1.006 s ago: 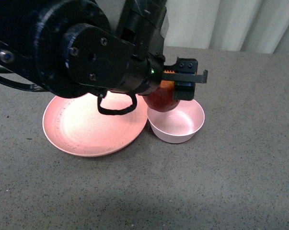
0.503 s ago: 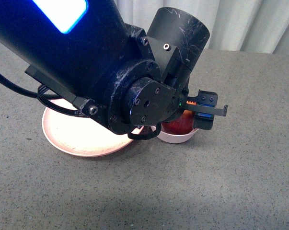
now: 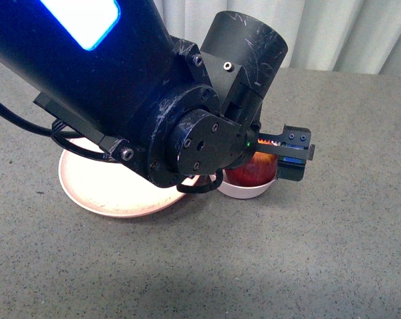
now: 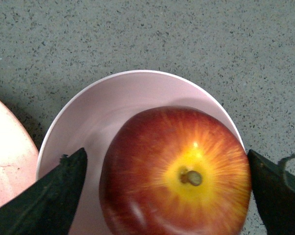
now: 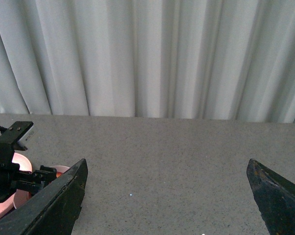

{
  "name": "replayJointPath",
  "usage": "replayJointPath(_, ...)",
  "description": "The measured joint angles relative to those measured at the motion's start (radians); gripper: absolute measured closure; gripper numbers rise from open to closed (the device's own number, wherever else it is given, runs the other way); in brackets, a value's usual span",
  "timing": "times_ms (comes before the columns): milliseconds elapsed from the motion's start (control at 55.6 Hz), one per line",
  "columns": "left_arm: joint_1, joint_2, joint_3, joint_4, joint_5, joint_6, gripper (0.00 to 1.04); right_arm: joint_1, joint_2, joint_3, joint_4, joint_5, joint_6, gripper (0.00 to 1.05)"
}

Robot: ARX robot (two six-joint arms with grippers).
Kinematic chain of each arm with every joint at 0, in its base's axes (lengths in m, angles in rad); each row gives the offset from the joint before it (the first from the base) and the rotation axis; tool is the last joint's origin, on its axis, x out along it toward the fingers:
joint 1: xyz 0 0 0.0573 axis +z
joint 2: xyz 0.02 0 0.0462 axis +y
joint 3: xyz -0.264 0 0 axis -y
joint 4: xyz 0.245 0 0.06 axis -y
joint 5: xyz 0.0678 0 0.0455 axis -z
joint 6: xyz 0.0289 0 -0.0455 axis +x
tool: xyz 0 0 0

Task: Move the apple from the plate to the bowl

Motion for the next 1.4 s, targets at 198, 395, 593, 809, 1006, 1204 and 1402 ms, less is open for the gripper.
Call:
replayJointPath(198,0.0,-0.13,-0.095,0.066,-0.035,-0.028,0.07,0.0,0.0,0.0,0.0,0.0,0.0,0.09)
replayJointPath(395,0.032,-0.367,-0.32,0.193,-0.087,-0.069,0.07,0.0,0.0,0.0,0.0,0.0,0.0,0.09)
replayJointPath(593,0.089,-0.57,-0.541,0.214,-0.139,-0.08,0.07,0.0,0.0,0.0,0.0,0.0,0.0,0.09)
replayJointPath(809,0.19,-0.743,-0.747,0.214,-0.156,-0.123,0.07,0.0,0.0,0.0,0.0,0.0,0.0,0.09)
replayJointPath(1006,0.264,-0.882,-0.877,0.176,-0.174,-0.117,0.07,0.0,0.0,0.0,0.0,0.0,0.0,0.09)
replayJointPath(1204,0.361,-0.841,-1.104,0.764,-0.16,0.142,0.32,0.0,0.0,0.0,0.0,0.0,0.0,0.09)
replayJointPath(1402,0.452,-1.093,-1.167,0.729,-0.09,0.241,0.65,0.0,0.0,0.0,0.0,-0.002,0.0,0.09)
